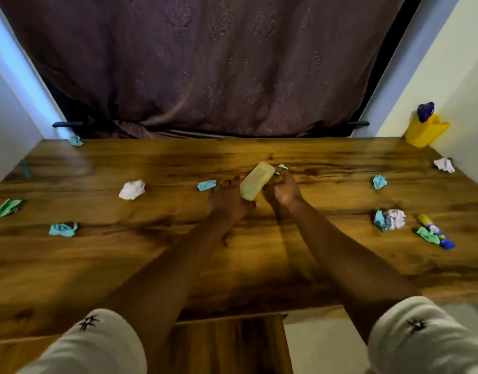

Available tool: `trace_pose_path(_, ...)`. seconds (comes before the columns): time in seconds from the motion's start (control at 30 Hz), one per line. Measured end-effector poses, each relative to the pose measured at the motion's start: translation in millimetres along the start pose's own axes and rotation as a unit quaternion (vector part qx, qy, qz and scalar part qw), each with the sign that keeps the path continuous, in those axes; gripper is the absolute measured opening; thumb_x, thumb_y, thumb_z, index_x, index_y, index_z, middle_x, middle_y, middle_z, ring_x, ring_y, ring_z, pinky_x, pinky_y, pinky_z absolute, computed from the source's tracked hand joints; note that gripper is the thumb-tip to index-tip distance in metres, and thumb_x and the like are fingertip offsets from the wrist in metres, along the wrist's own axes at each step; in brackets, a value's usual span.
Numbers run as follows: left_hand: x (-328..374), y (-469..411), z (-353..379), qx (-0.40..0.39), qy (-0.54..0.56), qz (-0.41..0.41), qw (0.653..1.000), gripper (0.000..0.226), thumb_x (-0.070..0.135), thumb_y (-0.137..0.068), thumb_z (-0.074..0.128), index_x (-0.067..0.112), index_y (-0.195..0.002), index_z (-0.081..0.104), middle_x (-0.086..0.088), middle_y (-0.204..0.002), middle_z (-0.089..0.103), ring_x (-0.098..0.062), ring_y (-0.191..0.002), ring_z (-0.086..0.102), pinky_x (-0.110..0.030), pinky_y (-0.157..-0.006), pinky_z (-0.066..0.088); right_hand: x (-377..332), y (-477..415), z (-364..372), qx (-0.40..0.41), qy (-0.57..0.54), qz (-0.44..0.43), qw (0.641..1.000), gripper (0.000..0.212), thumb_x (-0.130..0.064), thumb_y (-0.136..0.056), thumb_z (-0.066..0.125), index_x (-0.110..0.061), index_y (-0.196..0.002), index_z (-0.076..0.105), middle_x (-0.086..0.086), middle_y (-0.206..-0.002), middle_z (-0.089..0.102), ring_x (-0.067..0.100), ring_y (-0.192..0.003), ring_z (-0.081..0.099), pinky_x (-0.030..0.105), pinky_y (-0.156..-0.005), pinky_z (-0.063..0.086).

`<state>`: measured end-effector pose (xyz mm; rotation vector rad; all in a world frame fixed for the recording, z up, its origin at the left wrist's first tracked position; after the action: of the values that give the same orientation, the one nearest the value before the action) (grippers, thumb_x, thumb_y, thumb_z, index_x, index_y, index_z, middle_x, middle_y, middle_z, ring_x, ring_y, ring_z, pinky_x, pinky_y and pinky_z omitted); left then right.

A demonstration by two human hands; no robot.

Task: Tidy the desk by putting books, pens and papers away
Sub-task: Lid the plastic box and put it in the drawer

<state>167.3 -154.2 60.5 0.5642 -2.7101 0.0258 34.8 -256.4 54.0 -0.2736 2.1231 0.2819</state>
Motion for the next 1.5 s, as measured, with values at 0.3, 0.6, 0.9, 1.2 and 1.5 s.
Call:
trace_pose_path(0.3, 9.7, -20.4, 4.7, 0.033, -0.122, 0.034, 0.991, 0.059, 0.058, -0.077, 0.060, 0.020, -0.121, 0.051, -0.004, -0.122, 0.059, -0.025, -0.117, 0.047, -0.040, -0.096, 0.027, 1.1, -43.3, 19.6, -0.038, 0.194, -0.069, 0.978, 0.051, -0.011, -0.090, 0.048, -0.009, -0.141, 0.039, 0.015, -0.140, 0.046, 0.031, -0.128, 0.044, 0.034, -0.107, 0.035)
trace_pose_path(0.6, 16.9, 105.4, -28.2, 0.008, -0.105, 0.133, 0.985, 0.075, 0.056, -0.078, 0.061, 0.028, -0.143, 0.035, 0.002, -0.142, 0.046, -0.020, -0.129, 0.039, -0.035, -0.101, 0.026, -28.2, 120.4, -21.6, -0.133, 0.230, -0.208, 0.941, 0.054, -0.015, -0.091, 0.057, -0.023, -0.142, 0.038, 0.003, -0.146, 0.039, 0.022, -0.134, 0.033, 0.025, -0.105, 0.027)
trace_pose_path(0.9, -27.7, 296.5, -11.1, -0.075, 0.009, 0.144, 0.987, 0.077, 0.034, -0.081, 0.070, 0.026, -0.147, 0.029, 0.001, -0.146, 0.042, -0.016, -0.132, 0.037, -0.022, -0.104, 0.022, -9.0, 308.4, 3.2, -0.248, 0.352, -0.266, 0.862, 0.062, -0.032, -0.085, 0.066, -0.027, -0.140, 0.040, -0.001, -0.138, 0.046, 0.016, -0.127, 0.041, 0.022, -0.096, 0.032)
trace_pose_path(1.2, -110.7, 346.0, 55.5, -0.142, 0.143, 0.015, 0.979, 0.072, 0.013, -0.077, 0.075, 0.026, -0.140, 0.042, -0.005, -0.139, 0.050, -0.018, -0.124, 0.047, -0.034, -0.102, 0.043, 37.9, 352.4, 99.0, -0.327, 0.467, -0.275, 0.775, 0.061, -0.027, -0.086, 0.063, -0.019, -0.141, 0.038, 0.006, -0.137, 0.047, 0.024, -0.124, 0.045, 0.034, -0.096, 0.039)
trace_pose_path(1.5, -96.7, 334.8, 118.9, -0.215, 0.091, 0.027, 0.972, 0.065, 0.022, -0.087, 0.066, 0.020, -0.144, 0.036, -0.006, -0.143, 0.047, -0.021, -0.128, 0.047, -0.028, -0.101, 0.037, 79.9, 329.2, 107.2, -0.333, 0.527, -0.275, 0.732, 0.041, -0.009, -0.091, 0.051, -0.027, -0.128, 0.056, -0.001, -0.133, 0.057, 0.019, -0.133, 0.038, 0.042, -0.117, 0.006)
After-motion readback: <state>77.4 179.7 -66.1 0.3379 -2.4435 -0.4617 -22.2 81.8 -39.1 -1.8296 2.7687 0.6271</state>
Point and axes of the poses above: each hand's wrist, its own y-axis away from the middle knuckle, its own z-axis out of the palm, x = y × z, the point moved 9 cm from there along -y, towards the middle knuckle
